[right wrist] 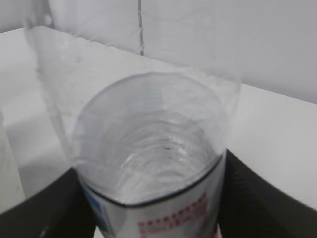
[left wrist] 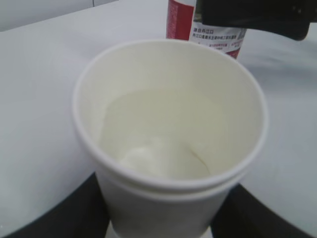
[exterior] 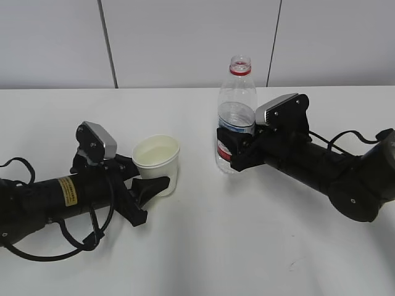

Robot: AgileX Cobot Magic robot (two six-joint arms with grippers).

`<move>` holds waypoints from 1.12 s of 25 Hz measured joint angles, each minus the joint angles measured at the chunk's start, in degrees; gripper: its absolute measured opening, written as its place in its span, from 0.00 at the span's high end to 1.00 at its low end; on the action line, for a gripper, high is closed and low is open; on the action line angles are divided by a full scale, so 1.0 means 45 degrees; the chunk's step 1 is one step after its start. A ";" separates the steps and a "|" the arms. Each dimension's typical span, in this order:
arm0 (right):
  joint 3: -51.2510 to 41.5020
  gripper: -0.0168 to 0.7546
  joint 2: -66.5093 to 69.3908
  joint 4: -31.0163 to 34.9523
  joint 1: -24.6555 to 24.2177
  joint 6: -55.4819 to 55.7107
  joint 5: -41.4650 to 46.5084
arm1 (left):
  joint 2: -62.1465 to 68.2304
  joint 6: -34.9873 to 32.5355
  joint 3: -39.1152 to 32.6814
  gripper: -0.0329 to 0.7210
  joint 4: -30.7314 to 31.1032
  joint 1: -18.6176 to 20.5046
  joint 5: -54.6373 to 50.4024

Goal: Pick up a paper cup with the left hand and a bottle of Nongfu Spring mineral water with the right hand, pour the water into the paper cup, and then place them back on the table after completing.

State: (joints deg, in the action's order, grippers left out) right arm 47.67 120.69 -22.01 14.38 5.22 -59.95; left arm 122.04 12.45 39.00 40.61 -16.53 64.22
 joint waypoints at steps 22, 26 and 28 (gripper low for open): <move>0.0000 0.38 0.0000 -0.0098 0.0000 -0.0031 0.0267 | 0.0436 -0.0157 0.0000 0.43 -0.0176 0.0000 0.0088; 0.0000 0.38 0.0000 -0.0106 0.0000 -0.0031 0.0494 | 0.0436 -0.0132 0.0000 0.43 -0.0176 0.0000 0.0088; 0.0000 0.37 0.0000 -0.0106 0.0000 -0.0031 0.0548 | 0.0436 -0.0123 0.0000 0.43 -0.0176 0.0000 0.0088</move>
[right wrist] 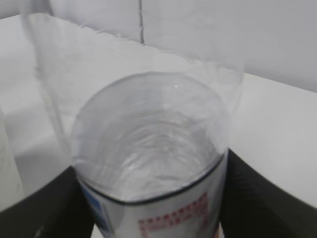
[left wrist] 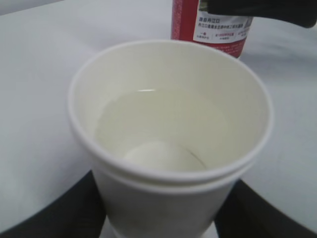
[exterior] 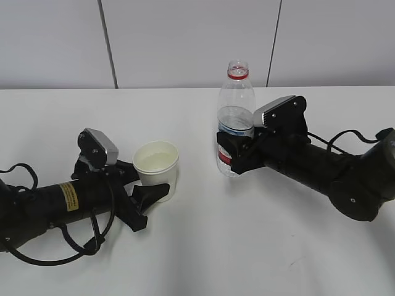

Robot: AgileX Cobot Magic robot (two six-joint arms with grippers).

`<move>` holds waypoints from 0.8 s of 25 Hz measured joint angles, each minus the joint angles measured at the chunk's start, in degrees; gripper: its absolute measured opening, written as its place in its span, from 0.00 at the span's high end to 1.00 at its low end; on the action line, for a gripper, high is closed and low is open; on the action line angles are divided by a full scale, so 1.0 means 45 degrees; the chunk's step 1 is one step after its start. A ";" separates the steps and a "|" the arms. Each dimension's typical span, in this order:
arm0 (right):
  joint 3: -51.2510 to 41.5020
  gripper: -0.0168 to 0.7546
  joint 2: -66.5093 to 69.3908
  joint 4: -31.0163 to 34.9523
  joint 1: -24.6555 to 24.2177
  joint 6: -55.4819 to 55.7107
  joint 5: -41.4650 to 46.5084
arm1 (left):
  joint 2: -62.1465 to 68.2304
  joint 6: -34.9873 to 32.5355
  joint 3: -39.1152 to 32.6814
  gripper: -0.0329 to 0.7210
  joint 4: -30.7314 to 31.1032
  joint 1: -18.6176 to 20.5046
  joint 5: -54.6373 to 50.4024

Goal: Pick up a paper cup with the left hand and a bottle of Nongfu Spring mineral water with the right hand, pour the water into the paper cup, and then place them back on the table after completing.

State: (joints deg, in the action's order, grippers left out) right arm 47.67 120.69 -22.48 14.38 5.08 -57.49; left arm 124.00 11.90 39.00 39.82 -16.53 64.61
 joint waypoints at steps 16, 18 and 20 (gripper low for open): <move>0.0024 0.18 0.0000 0.0102 0.0000 0.0026 0.0962 | -0.0036 0.0468 0.0000 0.40 0.0381 0.0053 -0.0054; 0.0024 0.18 -0.0163 0.0102 0.0000 0.0134 0.1271 | -0.0093 0.0850 -0.0059 0.37 0.0496 0.0155 -0.0068; -0.0133 0.18 -0.0461 0.0102 0.0000 0.0209 0.1425 | -0.0190 0.1230 -0.0081 0.33 0.0782 0.0332 -0.0191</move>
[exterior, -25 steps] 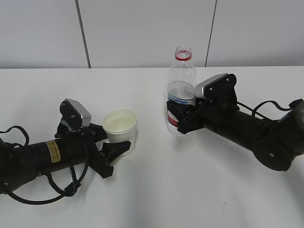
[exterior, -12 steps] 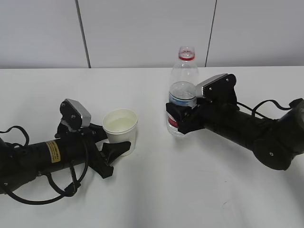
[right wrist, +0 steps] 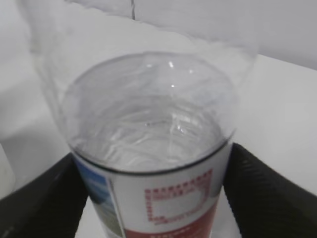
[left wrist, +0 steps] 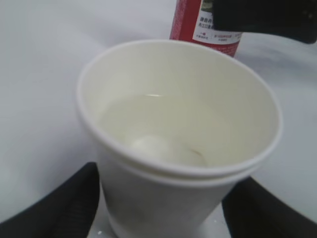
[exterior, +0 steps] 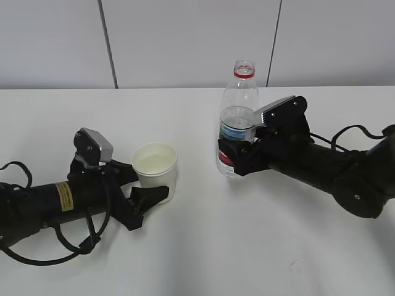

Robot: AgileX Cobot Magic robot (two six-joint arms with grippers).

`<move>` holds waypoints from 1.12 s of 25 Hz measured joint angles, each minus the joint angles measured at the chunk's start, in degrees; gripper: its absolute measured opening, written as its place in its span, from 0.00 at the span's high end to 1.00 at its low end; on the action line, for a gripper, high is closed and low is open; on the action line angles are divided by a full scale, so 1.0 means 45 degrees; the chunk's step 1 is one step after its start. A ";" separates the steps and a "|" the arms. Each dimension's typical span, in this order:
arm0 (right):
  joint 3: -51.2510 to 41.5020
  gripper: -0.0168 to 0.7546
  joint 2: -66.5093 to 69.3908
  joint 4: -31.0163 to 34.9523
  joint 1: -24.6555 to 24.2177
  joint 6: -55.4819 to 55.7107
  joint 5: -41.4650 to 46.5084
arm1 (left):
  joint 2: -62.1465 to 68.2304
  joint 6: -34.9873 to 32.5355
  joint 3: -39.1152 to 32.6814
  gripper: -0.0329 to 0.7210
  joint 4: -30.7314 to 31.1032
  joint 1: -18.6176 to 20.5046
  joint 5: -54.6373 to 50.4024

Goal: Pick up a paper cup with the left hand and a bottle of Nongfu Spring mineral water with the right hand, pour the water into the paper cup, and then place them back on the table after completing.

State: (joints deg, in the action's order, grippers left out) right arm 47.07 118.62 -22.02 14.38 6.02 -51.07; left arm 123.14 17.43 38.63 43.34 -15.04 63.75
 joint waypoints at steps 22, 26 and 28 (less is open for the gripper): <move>-0.1855 0.19 -0.1236 0.0468 -0.0066 0.0511 0.0631 | -0.1670 0.3514 -0.0080 0.30 0.4091 0.1143 -0.3663; -0.1950 0.19 -0.1258 0.0489 -0.0377 0.0631 0.0852 | -0.2176 0.3686 -0.0392 0.30 0.4248 0.2148 -0.3941; -0.1950 0.19 -0.1258 0.0489 -0.0703 0.0651 0.0908 | -0.2460 0.3684 -0.0452 0.30 0.4294 0.2649 -0.3941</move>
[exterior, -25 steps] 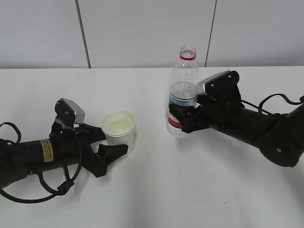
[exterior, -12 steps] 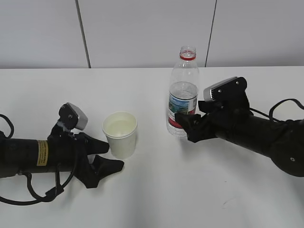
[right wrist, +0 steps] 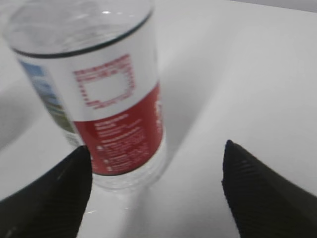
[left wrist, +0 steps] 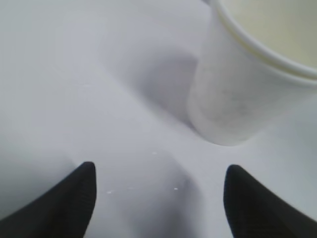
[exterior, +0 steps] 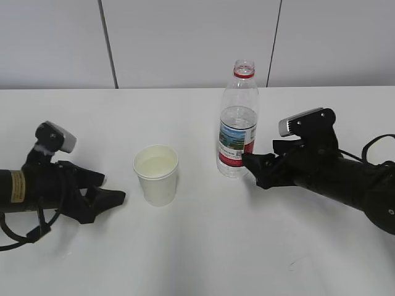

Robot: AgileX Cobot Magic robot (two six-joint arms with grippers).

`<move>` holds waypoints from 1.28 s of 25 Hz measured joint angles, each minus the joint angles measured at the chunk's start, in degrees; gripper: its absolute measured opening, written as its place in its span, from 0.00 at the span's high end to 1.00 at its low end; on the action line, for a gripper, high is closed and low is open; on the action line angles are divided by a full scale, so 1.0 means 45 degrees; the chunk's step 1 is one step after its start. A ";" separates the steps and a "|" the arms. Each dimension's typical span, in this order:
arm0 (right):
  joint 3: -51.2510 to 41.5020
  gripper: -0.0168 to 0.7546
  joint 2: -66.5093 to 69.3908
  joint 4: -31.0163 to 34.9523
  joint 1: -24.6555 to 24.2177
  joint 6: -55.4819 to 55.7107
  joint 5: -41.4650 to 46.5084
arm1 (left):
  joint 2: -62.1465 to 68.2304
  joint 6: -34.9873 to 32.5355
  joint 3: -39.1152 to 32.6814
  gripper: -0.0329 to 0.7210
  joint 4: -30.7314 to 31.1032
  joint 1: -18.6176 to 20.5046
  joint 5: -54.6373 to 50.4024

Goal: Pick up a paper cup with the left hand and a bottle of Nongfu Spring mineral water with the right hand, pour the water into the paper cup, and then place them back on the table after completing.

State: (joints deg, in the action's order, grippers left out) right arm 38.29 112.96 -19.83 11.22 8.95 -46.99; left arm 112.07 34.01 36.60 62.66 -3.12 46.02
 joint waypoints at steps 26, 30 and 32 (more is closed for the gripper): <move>0.2802 0.21 -0.0072 -0.0942 -0.3469 0.2419 0.4437 | -0.2049 -0.0697 0.1870 0.30 -0.2996 0.1971 -0.6190; 0.3644 0.21 -0.0389 -0.1990 -0.3469 0.3278 0.6578 | -0.2439 -0.0475 0.2274 0.30 -0.3162 0.1882 -0.8114; 0.4111 0.21 -0.0772 -0.2334 -0.3469 0.3520 0.7786 | -0.2600 -0.0449 0.2561 0.30 -0.3297 0.1760 -0.9227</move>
State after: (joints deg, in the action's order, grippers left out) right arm 56.79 109.48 -30.33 -4.39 24.79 -11.95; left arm 100.37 31.99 48.12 47.82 4.80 4.50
